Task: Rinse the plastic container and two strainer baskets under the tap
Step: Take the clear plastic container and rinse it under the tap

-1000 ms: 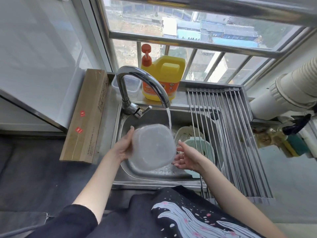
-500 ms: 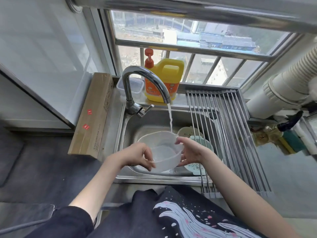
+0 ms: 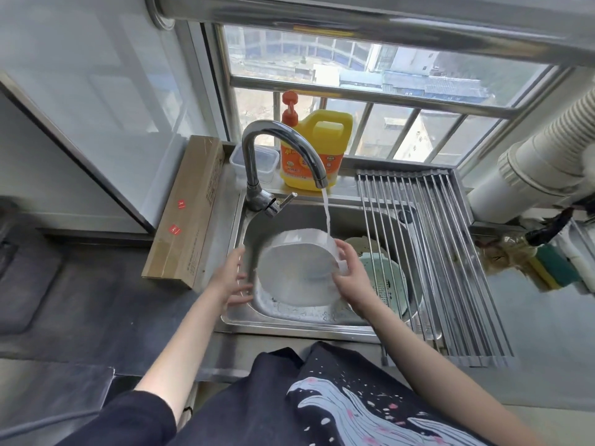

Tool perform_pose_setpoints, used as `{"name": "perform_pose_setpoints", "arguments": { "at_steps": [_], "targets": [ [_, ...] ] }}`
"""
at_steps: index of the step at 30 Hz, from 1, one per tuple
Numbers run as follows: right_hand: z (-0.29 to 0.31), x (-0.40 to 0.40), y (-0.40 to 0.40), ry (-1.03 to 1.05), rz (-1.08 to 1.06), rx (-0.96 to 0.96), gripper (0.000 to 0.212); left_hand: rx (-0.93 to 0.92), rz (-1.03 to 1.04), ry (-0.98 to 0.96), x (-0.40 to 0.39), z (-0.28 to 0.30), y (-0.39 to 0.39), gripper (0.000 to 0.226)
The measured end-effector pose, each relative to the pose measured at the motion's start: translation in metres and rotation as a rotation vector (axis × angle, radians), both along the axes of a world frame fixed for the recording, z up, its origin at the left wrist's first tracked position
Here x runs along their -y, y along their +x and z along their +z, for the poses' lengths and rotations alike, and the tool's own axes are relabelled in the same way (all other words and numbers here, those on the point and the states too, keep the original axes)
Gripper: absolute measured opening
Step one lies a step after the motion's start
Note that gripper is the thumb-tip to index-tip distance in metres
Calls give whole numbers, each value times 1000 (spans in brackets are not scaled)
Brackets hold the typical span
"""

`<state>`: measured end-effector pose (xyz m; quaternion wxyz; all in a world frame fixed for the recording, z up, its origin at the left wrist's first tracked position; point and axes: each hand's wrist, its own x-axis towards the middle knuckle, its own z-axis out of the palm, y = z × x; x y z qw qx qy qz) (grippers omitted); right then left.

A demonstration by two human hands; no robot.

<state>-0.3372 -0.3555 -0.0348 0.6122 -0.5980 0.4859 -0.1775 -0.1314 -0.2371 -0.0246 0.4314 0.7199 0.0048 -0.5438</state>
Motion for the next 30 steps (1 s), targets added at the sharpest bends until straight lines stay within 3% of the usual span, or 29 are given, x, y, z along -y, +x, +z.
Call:
{"name": "perform_pose_setpoints", "arguments": {
  "at_steps": [3,7,10,11,13,15,17,18,21,23,26,30],
  "targets": [
    [12,-9,5,-95,119,90,58,-449,-147,4,-2,3,11,89],
    [18,-11,7,-270,426,-38,85,-591,-76,-235,4,10,12,56],
    [20,-6,3,-4,431,-25,100,-565,-79,-437,3,4,15,77],
    [22,-5,2,132,409,47,101,-538,-94,-492,3,2,15,72],
    [27,-4,1,375,288,243,92,-441,-120,-578,2,4,12,50],
    [32,-3,2,556,114,380,75,-320,-104,-660,1,7,10,48],
    [29,-3,6,612,-6,336,50,-189,-122,-727,-3,4,11,60],
    [26,-4,10,594,-13,244,50,-118,-165,-727,-4,3,12,68],
    [19,-11,13,368,74,38,91,16,-350,-682,-7,-1,17,84],
    [17,-14,9,103,93,27,90,32,-402,-647,-7,-1,22,90],
    [18,-13,1,-287,234,-51,81,13,-318,-599,-11,-2,31,96],
    [3,-16,-4,-566,553,-307,86,85,-254,-507,-15,-9,34,94]
  ]
}}
